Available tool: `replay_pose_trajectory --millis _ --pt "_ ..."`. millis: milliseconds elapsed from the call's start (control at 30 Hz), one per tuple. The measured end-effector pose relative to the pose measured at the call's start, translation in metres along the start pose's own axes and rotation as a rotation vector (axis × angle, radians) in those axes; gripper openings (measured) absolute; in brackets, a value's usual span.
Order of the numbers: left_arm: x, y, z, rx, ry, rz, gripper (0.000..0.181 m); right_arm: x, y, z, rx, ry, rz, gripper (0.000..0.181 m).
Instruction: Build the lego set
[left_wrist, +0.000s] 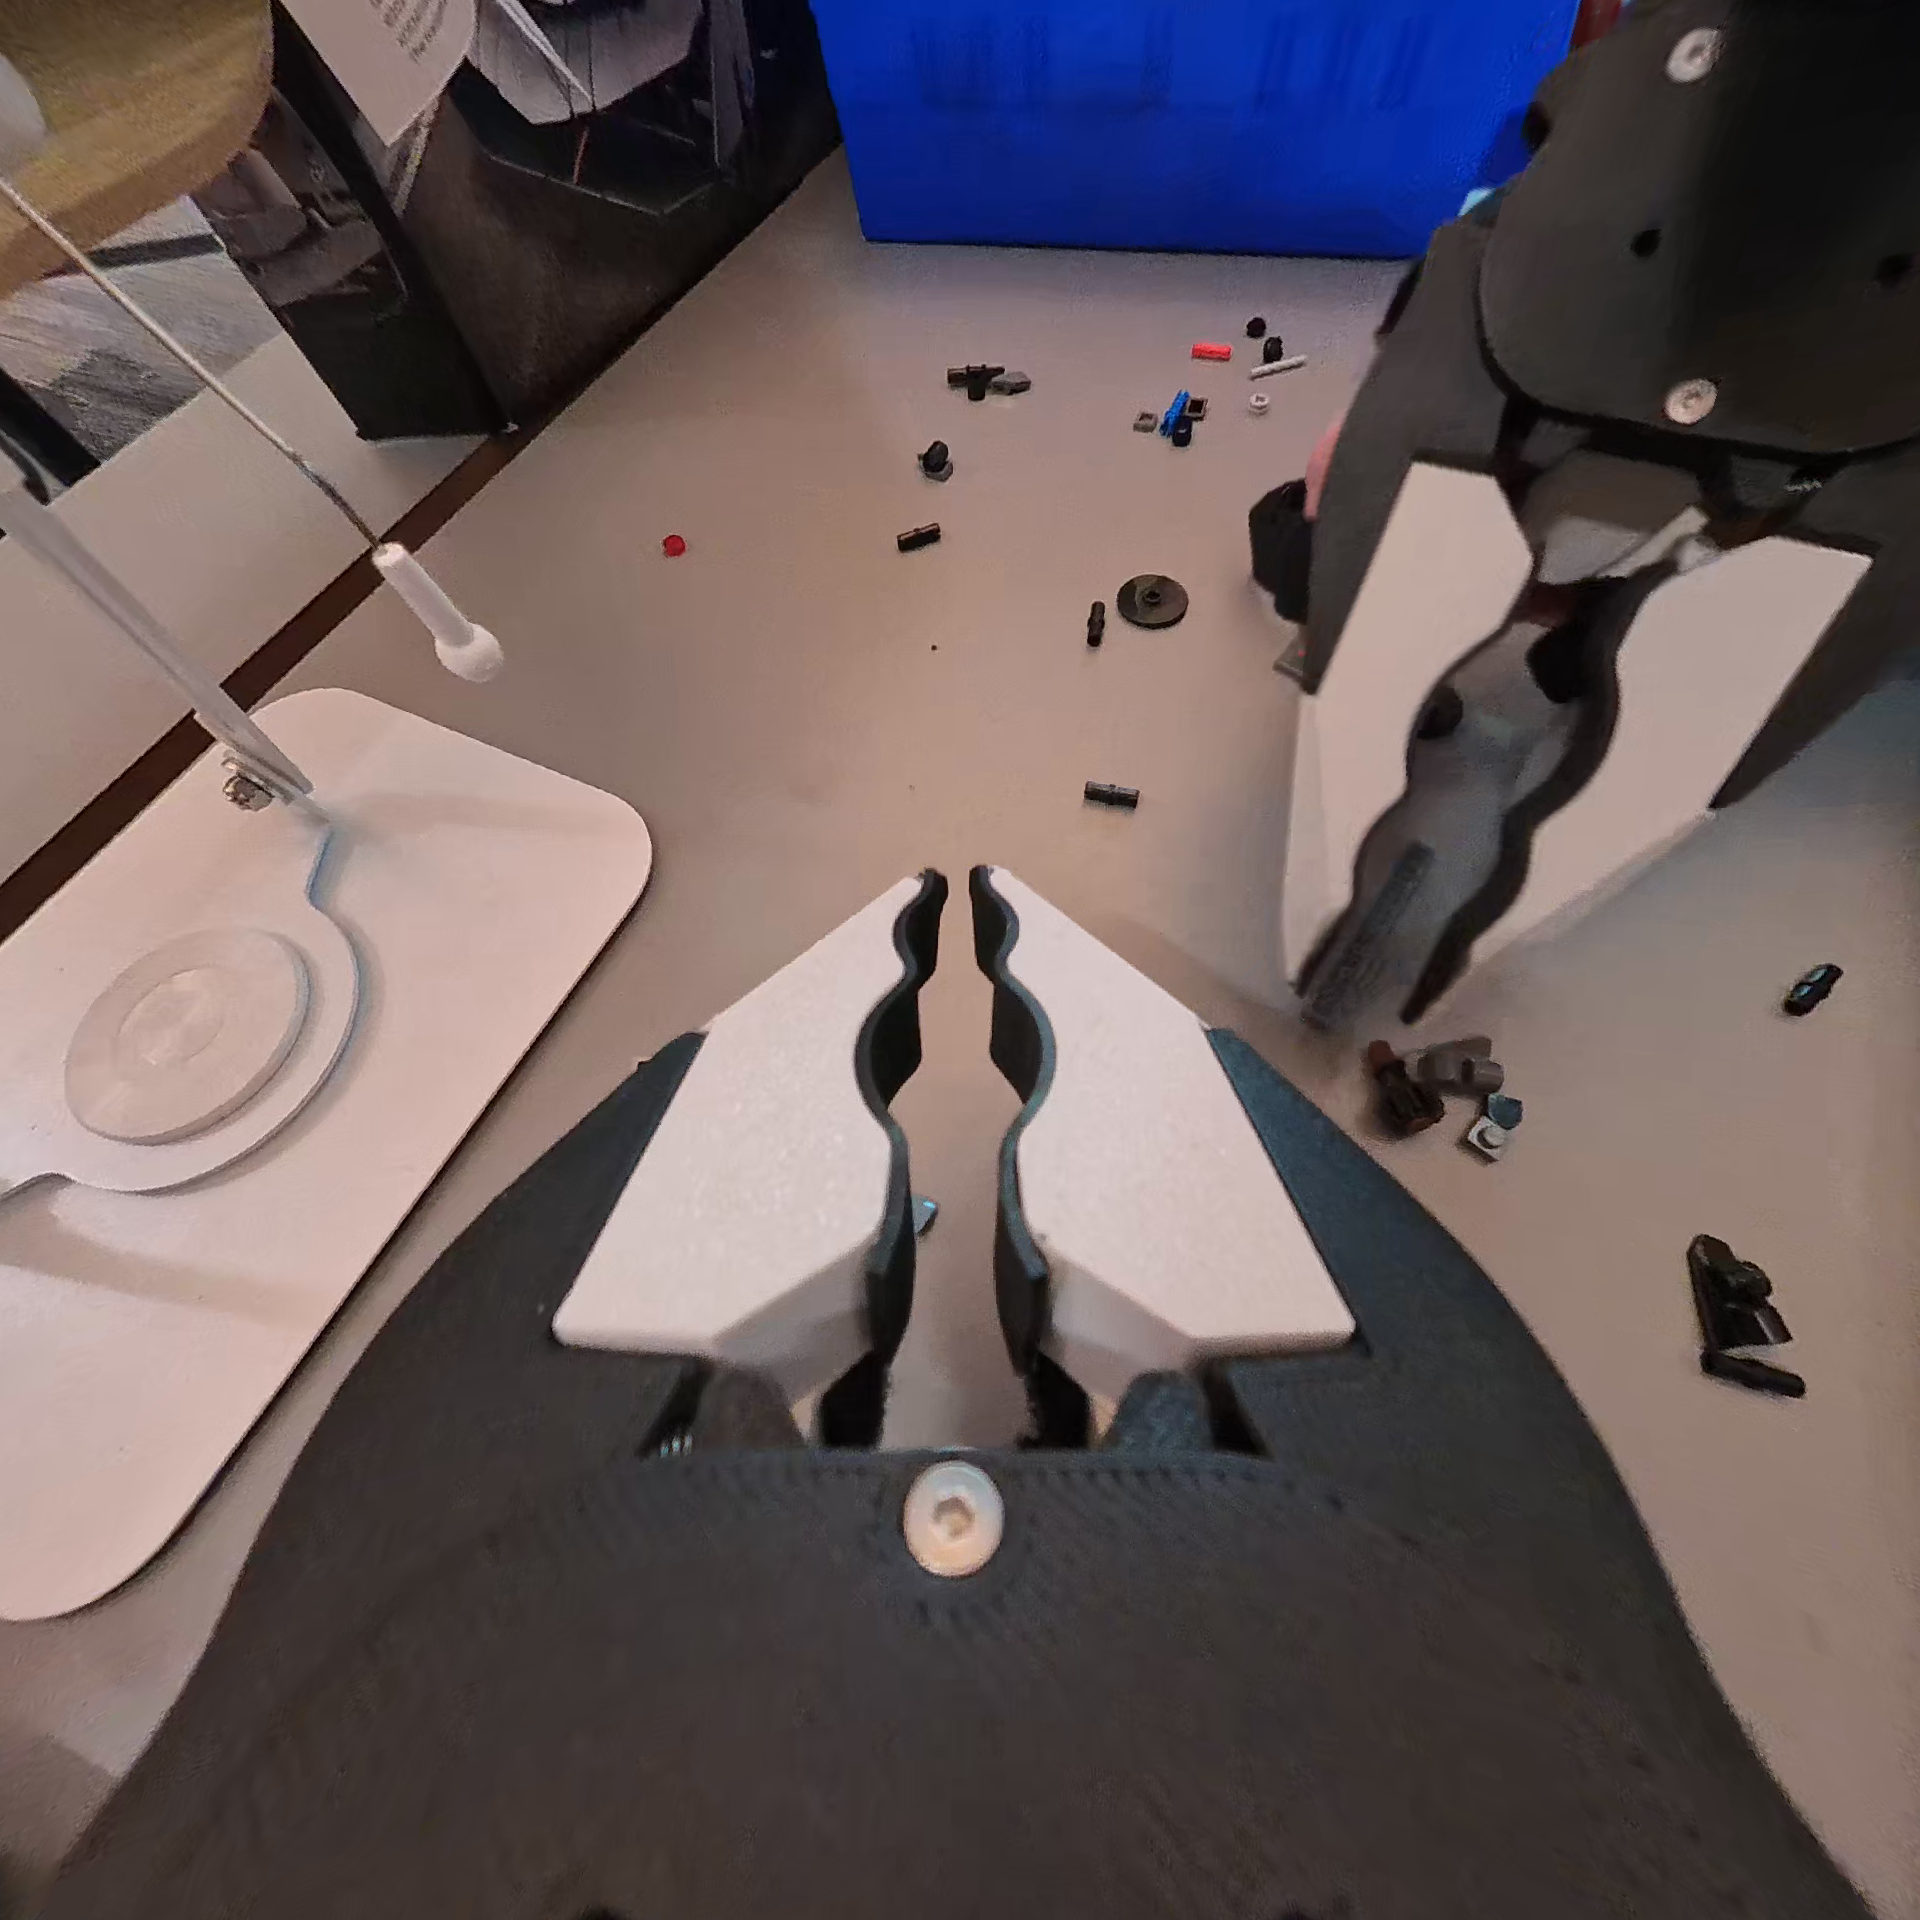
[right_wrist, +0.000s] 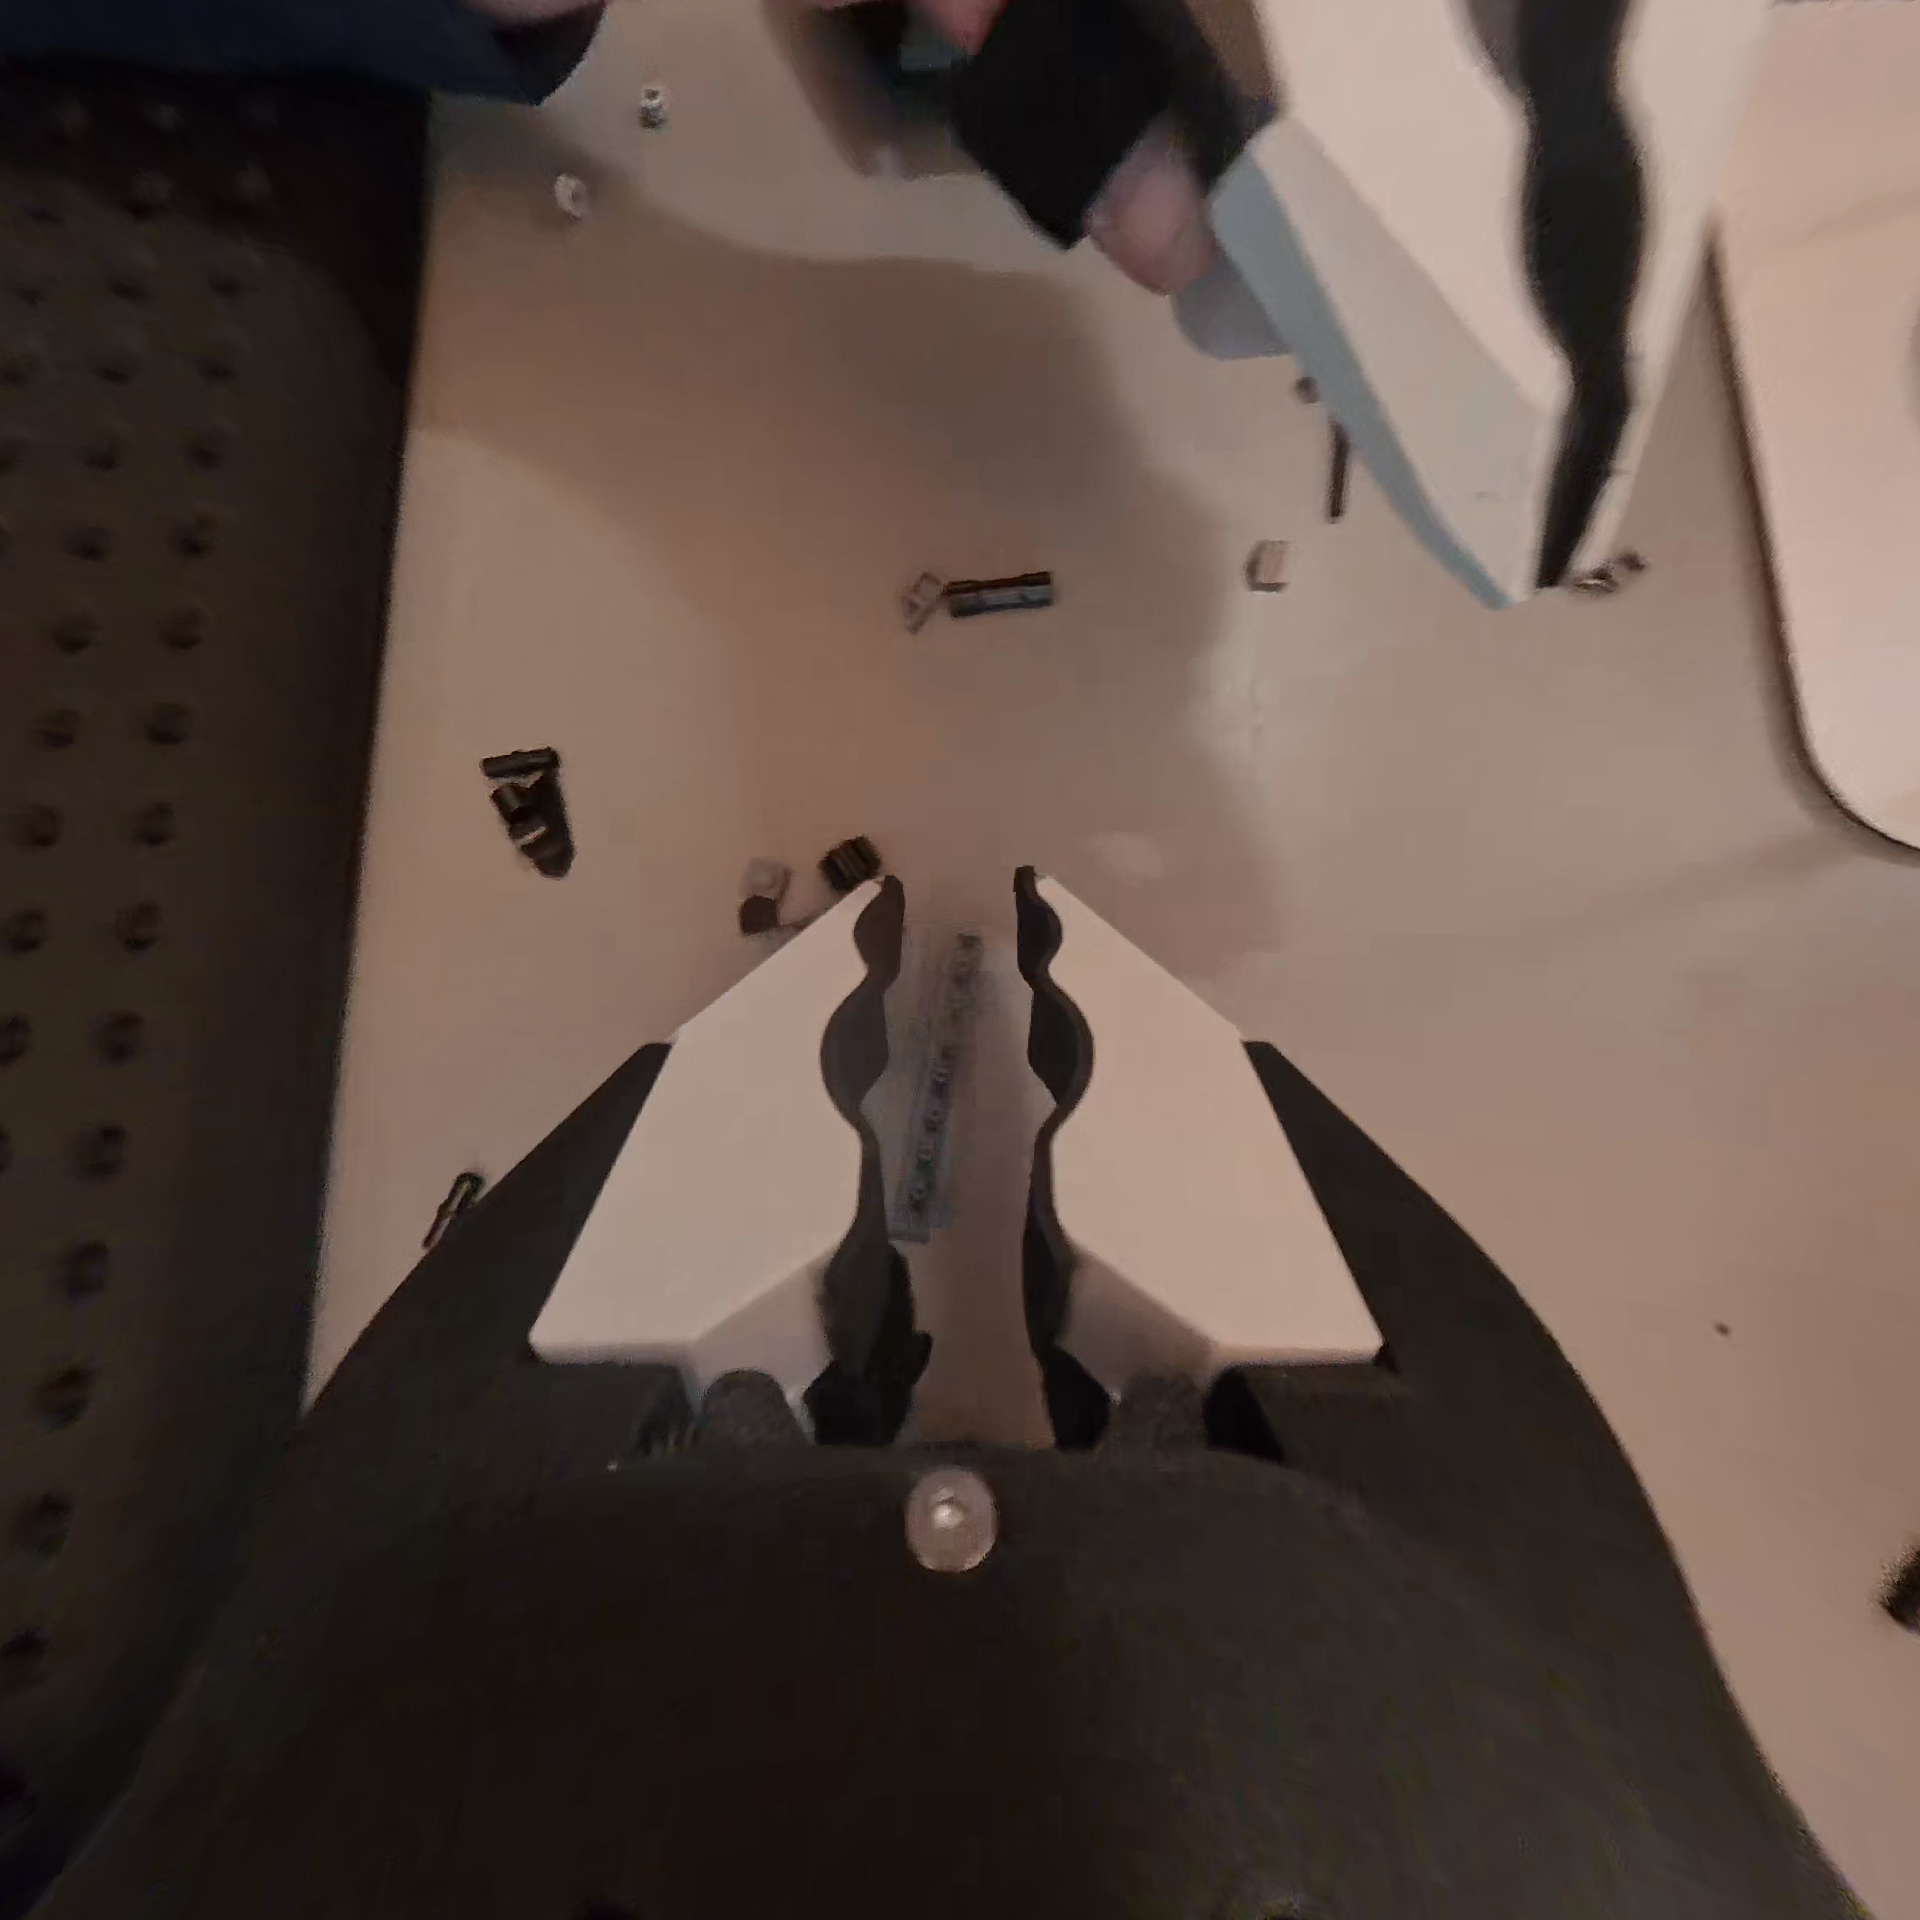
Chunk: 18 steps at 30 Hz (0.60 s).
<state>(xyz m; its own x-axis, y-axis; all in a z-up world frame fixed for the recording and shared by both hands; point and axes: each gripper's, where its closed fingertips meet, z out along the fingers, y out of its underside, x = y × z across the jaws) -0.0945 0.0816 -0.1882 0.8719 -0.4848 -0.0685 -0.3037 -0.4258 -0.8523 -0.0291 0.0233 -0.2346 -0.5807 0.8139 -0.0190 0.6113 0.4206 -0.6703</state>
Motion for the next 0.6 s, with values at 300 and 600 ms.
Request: replay_pose_trajectory --millis 300,600 --pt "0.002 0.002 0.002 -0.009 0.010 0.004 0.004 -0.016 0.009 0.022 -0.102 -0.061 -0.048 0.012" --pt "0.002 0.000 0.001 0.000 0.020 -0.005 0.006 -0.003 -0.005 0.019 -0.027 -0.009 -0.011 0.004"
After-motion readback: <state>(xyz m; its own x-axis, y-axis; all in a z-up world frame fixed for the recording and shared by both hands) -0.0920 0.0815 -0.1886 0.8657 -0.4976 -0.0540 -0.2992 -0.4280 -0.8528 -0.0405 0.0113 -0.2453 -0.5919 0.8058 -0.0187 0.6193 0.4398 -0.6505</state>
